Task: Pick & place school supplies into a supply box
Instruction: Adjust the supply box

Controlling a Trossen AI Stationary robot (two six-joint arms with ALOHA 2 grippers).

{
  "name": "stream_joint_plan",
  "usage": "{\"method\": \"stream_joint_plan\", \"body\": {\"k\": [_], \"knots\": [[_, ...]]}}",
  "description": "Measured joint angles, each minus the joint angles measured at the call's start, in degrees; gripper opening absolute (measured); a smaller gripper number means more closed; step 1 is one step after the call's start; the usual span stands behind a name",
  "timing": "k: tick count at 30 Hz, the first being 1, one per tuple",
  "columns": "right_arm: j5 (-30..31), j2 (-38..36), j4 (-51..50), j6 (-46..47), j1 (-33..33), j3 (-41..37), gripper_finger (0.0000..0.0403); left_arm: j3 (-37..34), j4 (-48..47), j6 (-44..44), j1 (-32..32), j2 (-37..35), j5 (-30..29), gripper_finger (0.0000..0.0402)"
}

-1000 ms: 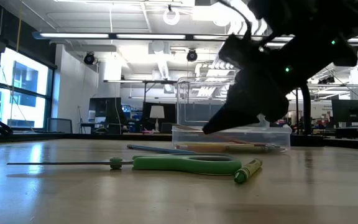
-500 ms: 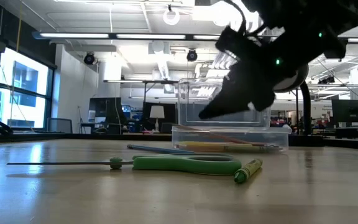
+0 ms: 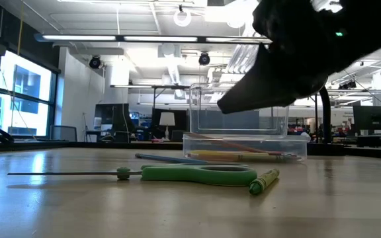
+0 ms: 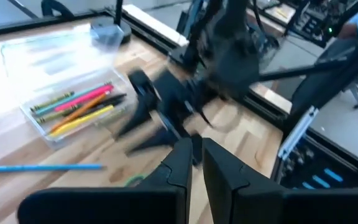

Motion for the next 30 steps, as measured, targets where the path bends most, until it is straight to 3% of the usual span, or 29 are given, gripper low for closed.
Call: {"method": "stream_joint_plan", "body": {"k": [10, 24, 30], "knots": [[7.1, 10.4, 0.3, -0.1, -0.7, 8.2, 0.0117, 0.0, 3.0, 1.6, 0.0, 0.0, -2.0, 0.0067], [-4.3, 13.5, 0.3, 0.9, -8.7, 8.9, 0.0117, 0.0, 2.4, 2.4, 0.0, 0.0, -1.9, 0.0067], [-4.1, 13.5, 0.4, 1.4, -7.6, 8.9, 0.0117, 0.0, 2.3, 2.5, 0.0, 0.0, -1.8, 0.0067]]}}
